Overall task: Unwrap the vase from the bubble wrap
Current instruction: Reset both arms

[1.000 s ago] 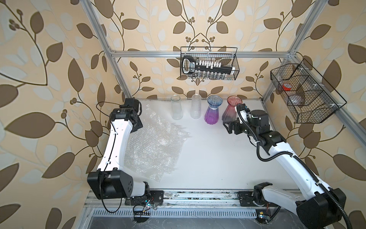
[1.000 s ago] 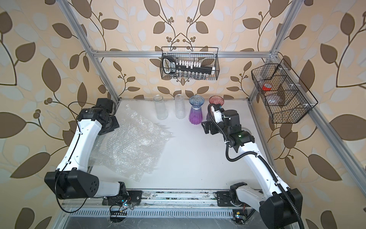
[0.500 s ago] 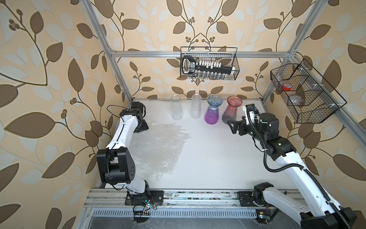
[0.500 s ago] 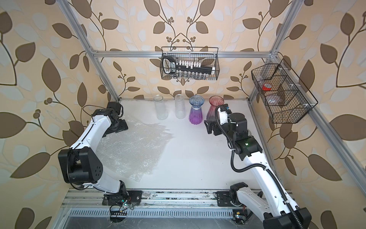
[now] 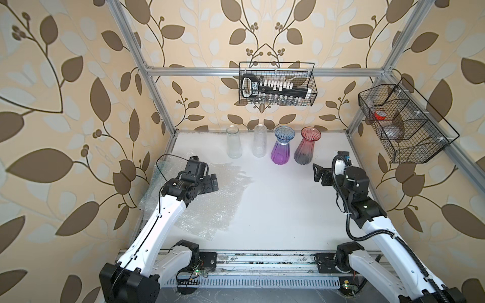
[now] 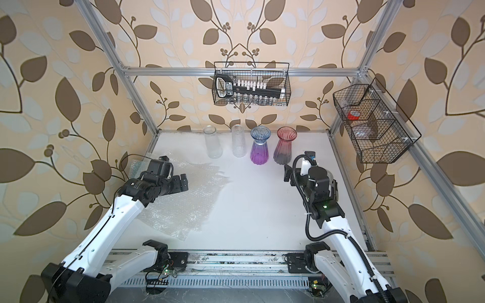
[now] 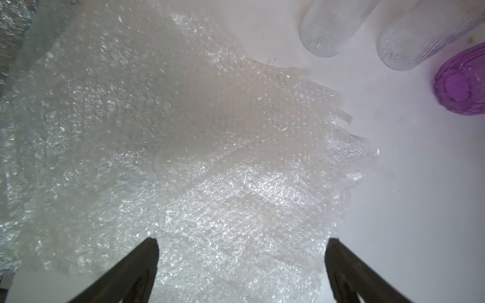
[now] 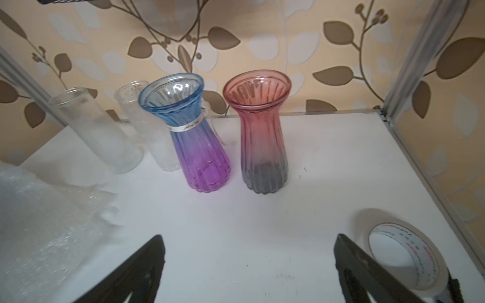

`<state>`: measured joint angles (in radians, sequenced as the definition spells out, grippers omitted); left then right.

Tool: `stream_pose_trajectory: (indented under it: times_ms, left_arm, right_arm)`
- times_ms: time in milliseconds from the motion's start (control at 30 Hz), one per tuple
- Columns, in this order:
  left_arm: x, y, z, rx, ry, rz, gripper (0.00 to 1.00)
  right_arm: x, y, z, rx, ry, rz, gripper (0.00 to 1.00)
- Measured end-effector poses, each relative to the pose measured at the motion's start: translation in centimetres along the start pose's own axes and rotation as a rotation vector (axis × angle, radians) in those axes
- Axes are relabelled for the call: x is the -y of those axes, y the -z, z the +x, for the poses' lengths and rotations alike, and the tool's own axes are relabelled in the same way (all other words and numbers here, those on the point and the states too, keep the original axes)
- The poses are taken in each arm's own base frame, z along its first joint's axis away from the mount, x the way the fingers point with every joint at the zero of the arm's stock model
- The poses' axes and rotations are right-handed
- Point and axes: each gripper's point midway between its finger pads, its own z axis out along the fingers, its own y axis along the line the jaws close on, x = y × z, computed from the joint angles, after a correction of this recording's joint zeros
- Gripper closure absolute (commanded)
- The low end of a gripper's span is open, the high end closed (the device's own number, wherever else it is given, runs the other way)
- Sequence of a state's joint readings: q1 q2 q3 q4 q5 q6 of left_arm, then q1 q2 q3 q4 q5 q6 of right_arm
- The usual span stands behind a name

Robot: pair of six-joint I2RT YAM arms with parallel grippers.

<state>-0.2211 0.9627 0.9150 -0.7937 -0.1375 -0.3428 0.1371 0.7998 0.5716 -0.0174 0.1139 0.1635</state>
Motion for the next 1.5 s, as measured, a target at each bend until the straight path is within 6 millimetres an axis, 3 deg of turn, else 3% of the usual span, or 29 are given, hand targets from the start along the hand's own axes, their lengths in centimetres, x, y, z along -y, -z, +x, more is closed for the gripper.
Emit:
stream_pose_trajectory:
  times_ms: [200,467,767,1033,1500]
  left_arm:
    - [-0.8,-1.4,0.8,0.035,0.035,-0.021,0.01]
    - [-1.4,-4.5,0.4,0.065,0.032,-0.083,0.01]
    - [-2.5,-9.0,-1.6,0.163,-0.057,-0.196,0.01]
    - [-3.8,-13.7,-1.1,0.218,-0.155,-0.258,0.01]
    - [-5.1,-15.2,-4.4,0.387,-0.117,-0.223,0.01]
  right_arm:
    - [4.0,-1.9,3.8,-0.002,-0.019,0.093,0.01]
    - [5.6,-4.5,8.0,-0.028,-0.009,0.077,0.01]
    - [8.1,-6.8,10.1,-0.022,-0.024,0.087,0.01]
    - [7.3,-7.2,9.2,0.01,-0.023,0.022,0.01]
    - [4.9,-8.8,8.7,-0.027,0.023,-0.125,0.01]
